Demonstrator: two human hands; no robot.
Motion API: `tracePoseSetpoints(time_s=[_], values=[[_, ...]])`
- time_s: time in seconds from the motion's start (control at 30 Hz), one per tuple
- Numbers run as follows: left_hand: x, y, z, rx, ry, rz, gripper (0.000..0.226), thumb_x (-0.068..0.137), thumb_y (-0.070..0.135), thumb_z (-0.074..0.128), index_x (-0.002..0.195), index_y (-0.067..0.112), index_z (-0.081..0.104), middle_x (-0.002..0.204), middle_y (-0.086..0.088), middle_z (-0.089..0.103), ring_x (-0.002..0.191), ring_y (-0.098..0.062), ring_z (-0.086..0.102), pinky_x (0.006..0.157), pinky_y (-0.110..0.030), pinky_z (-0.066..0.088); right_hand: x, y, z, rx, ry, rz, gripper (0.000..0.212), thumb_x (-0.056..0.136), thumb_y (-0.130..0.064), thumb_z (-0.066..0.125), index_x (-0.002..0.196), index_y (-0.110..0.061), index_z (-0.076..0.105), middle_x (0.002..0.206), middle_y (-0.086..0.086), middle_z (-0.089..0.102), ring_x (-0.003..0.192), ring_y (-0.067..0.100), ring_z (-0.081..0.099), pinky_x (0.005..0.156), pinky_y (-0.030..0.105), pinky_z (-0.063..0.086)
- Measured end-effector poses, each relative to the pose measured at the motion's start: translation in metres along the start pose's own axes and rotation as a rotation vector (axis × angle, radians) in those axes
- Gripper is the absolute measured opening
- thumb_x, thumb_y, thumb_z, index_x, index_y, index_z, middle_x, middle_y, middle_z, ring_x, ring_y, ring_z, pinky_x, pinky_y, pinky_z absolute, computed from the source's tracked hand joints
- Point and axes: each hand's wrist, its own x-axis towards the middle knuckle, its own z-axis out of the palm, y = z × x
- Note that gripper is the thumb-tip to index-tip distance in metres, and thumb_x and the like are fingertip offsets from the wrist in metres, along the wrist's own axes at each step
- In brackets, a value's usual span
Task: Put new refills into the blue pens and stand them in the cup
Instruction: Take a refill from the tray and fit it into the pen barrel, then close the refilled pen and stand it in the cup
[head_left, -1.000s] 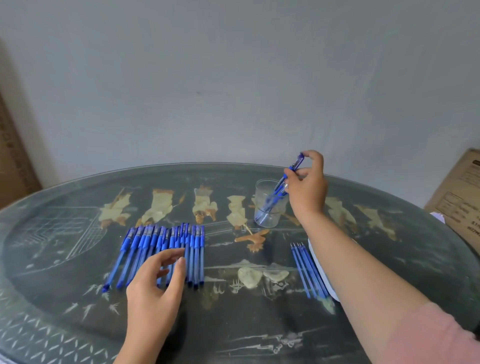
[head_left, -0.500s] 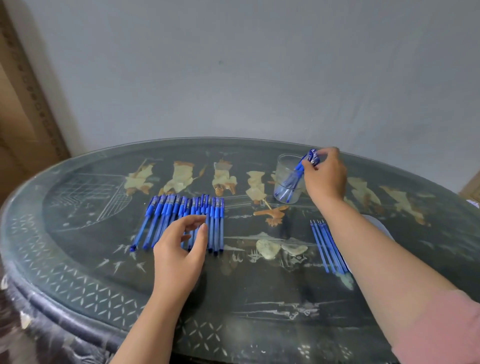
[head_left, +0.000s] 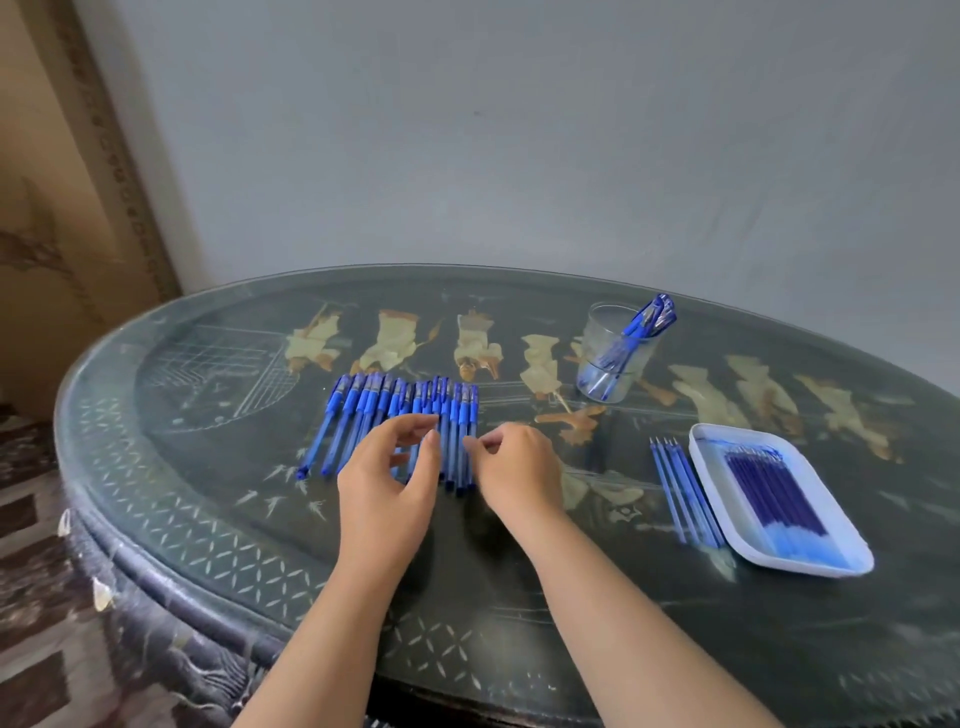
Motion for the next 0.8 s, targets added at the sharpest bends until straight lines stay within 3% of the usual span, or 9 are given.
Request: tracePoseSetpoints(time_s=[0.1, 0.23, 0.4, 0.53, 0.6, 0.67, 0.73, 0.8], values=[[0.000, -0.001, 0.000, -0.005, 0.000, 0.004, 0.013, 0.092, 0.018, 0.063, 0.100, 0.026, 0.070, 0.095, 0.019, 0.068, 0.095, 0.001, 0.062, 0.088, -0.035, 0.054, 0.003, -0.005, 0.007, -0.074, 0.049, 0.067, 0.026, 0.095, -0.040, 0.055, 0.099, -0.021, 0.072, 0.101, -0.002, 0.070, 0.092, 0.020, 0.063, 0.085, 0.035, 0.046], [0.000, -0.001, 0.000, -0.016, -0.008, -0.007, 0.013, 0.092, 0.018, 0.063, 0.099, 0.027, 0.070, 0.095, 0.019, 0.067, 0.095, 0.001, 0.062, 0.088, -0.035, 0.054, 0.008, -0.009, 0.012, -0.102, 0.058, 0.148, 0.027, 0.089, -0.039, 0.054, 0.093, -0.019, 0.073, 0.094, 0.000, 0.070, 0.088, 0.022, 0.062, 0.082, 0.035, 0.040], [0.000, -0.002, 0.000, -0.009, -0.018, -0.004, 0.014, 0.092, 0.018, 0.063, 0.099, 0.030, 0.069, 0.095, 0.020, 0.067, 0.094, 0.003, 0.061, 0.087, -0.033, 0.054, 0.012, -0.009, 0.012, -0.040, 0.054, 0.192, 0.027, 0.086, -0.040, 0.061, 0.090, -0.017, 0.073, 0.089, 0.001, 0.070, 0.083, 0.023, 0.064, 0.085, 0.039, 0.051], [0.001, -0.002, 0.000, -0.011, -0.024, -0.003, 0.014, 0.092, 0.018, 0.063, 0.099, 0.028, 0.069, 0.095, 0.020, 0.067, 0.095, 0.003, 0.061, 0.088, -0.034, 0.054, 0.013, -0.004, 0.005, 0.056, 0.047, 0.193, 0.026, 0.084, -0.040, 0.063, 0.077, -0.017, 0.071, 0.074, 0.000, 0.068, 0.071, 0.022, 0.064, 0.075, 0.039, 0.056], [0.000, -0.002, -0.001, -0.004, -0.035, 0.000, 0.014, 0.092, 0.018, 0.063, 0.100, 0.027, 0.070, 0.096, 0.020, 0.067, 0.096, 0.004, 0.060, 0.089, -0.033, 0.053, 0.011, 0.003, -0.007, 0.097, 0.048, 0.167, 0.025, 0.086, -0.035, 0.063, 0.073, -0.015, 0.071, 0.066, -0.001, 0.066, 0.062, 0.018, 0.062, 0.063, 0.032, 0.055], [-0.002, -0.001, -0.001, 0.011, -0.047, 0.030, 0.015, 0.091, 0.017, 0.065, 0.100, 0.028, 0.069, 0.098, 0.020, 0.067, 0.097, 0.005, 0.060, 0.089, -0.030, 0.053, 0.004, 0.014, -0.027, 0.107, 0.036, 0.094, 0.022, 0.089, -0.027, 0.063, 0.076, -0.013, 0.074, 0.061, -0.004, 0.063, 0.054, 0.010, 0.057, 0.049, 0.021, 0.043], [-0.004, 0.000, -0.002, 0.030, -0.063, 0.096, 0.019, 0.088, 0.017, 0.069, 0.099, 0.033, 0.067, 0.099, 0.022, 0.067, 0.099, 0.004, 0.061, 0.088, -0.024, 0.052, -0.007, 0.028, -0.047, 0.099, 0.038, 0.007, 0.020, 0.090, -0.021, 0.063, 0.077, -0.011, 0.073, 0.063, -0.004, 0.062, 0.059, 0.010, 0.057, 0.051, 0.021, 0.040], [-0.005, -0.001, -0.001, 0.080, -0.109, 0.183, 0.024, 0.085, 0.019, 0.073, 0.102, 0.035, 0.067, 0.103, 0.023, 0.065, 0.102, 0.005, 0.059, 0.087, -0.018, 0.050, -0.017, 0.046, -0.063, 0.105, 0.048, -0.074, 0.012, 0.090, -0.018, 0.064, 0.080, -0.014, 0.070, 0.075, -0.007, 0.062, 0.073, 0.010, 0.058, 0.063, 0.019, 0.044]])
